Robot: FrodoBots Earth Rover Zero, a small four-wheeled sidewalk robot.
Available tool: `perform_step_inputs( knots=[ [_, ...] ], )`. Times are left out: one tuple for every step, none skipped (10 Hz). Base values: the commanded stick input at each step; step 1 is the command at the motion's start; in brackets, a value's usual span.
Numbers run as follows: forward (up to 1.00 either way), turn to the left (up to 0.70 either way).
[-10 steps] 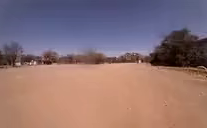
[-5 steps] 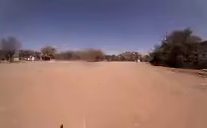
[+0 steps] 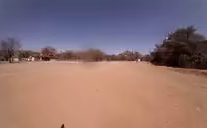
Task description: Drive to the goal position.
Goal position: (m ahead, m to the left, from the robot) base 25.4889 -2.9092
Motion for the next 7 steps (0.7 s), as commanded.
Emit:
perform_step_inputs(
  knots=[
    [1.00, 0.00],
    [1.00, 0.00],
    [1.00, 0.00],
    [1.00, 0.00],
    [1.00, 0.00],
    [1.00, 0.00],
    [1.00, 0.00]
  ],
)
